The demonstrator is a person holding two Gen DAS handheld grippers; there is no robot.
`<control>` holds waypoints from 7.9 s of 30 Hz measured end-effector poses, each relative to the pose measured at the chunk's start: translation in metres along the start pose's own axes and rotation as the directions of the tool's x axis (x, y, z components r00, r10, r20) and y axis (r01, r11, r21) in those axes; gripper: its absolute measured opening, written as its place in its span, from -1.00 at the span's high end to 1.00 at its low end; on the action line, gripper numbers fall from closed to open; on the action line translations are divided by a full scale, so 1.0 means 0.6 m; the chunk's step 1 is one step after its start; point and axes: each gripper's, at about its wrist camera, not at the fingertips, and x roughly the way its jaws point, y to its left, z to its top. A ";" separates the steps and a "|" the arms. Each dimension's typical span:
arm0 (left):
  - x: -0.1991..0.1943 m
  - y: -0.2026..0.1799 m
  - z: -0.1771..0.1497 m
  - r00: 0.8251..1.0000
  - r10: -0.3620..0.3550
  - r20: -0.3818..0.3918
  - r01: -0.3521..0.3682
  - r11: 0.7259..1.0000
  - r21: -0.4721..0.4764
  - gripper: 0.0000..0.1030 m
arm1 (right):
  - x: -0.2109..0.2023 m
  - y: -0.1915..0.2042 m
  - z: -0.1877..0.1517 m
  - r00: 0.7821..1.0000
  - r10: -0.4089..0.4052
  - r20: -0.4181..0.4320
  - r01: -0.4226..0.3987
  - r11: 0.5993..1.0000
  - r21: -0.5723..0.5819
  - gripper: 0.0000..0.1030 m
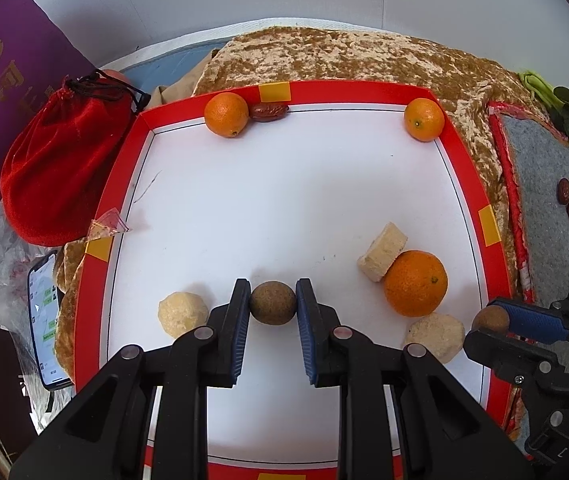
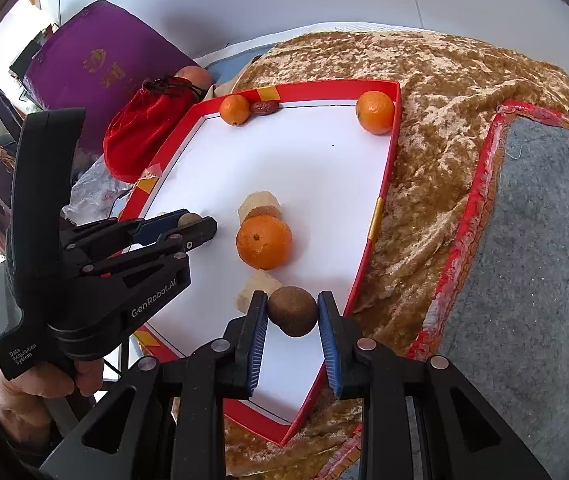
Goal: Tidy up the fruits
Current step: 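Carry both brown nuts over the white tray, then open the right gripper to drop its nut while the left releases its nut, then move both tools back to the felt toward the red dates and brown nut, then grasp a red date with the left gripper while the right grasps a brown nut, then carry the red date and brown nut over the white tray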
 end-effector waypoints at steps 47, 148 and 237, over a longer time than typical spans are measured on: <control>-0.058 -0.170 0.073 0.970 0.092 0.223 -0.097 0.995 0.011 -0.27 | -0.231 -0.329 -0.027 0.981 -0.162 0.109 0.105 0.908 0.406 0.34; -0.032 -0.366 0.072 0.964 -0.205 0.167 0.150 0.946 0.288 -0.27 | -0.242 -0.457 -0.036 0.976 -0.207 0.073 0.111 0.751 0.651 0.28; -0.140 -0.019 -0.040 0.945 0.100 0.312 -0.082 0.994 -0.069 0.69 | -0.033 0.030 0.020 0.995 0.011 0.099 -0.004 0.997 -0.072 0.57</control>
